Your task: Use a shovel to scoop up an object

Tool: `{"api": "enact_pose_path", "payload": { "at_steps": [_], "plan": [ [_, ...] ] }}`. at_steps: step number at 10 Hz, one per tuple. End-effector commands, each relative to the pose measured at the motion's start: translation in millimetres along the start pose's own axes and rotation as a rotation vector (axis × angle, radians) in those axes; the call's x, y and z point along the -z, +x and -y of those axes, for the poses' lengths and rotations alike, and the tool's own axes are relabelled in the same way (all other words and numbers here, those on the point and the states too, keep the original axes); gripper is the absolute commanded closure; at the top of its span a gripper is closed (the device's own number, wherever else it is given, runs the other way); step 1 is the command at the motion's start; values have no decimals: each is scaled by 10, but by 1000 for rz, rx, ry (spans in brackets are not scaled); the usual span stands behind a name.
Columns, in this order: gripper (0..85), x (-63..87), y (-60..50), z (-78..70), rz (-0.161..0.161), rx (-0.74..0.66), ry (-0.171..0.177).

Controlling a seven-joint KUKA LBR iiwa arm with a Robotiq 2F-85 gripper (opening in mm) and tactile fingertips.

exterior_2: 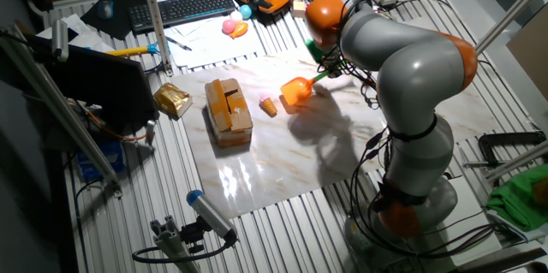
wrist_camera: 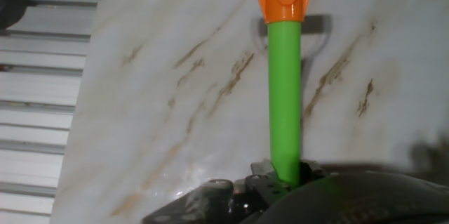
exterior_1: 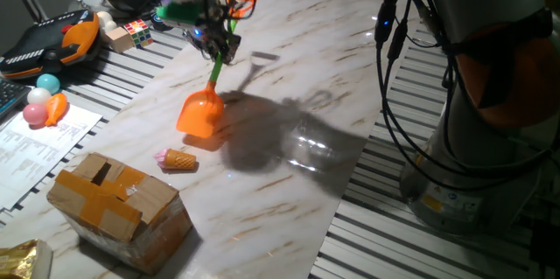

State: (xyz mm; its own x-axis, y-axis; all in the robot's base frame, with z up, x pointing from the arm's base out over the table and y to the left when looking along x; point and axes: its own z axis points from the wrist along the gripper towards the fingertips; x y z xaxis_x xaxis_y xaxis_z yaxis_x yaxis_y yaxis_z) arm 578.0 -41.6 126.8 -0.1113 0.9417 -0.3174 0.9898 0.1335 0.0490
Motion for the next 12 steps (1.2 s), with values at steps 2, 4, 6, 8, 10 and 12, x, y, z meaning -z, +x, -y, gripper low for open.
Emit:
{"api": "enact_pose_path", "payload": {
  "at_steps": [2, 4, 6, 8, 10, 12],
  "plan": [
    [843, -63, 57, 23, 0, -25, -5],
    [843, -88, 103, 41, 18, -51, -11],
    [843, -113, 155, 59, 24, -62, -10],
    [843, -120, 150, 68, 27, -62, -10],
    [843, -130, 116, 67, 26, -61, -9],
    [843, -143, 109, 78, 30, -60, -19]
  ]
}}
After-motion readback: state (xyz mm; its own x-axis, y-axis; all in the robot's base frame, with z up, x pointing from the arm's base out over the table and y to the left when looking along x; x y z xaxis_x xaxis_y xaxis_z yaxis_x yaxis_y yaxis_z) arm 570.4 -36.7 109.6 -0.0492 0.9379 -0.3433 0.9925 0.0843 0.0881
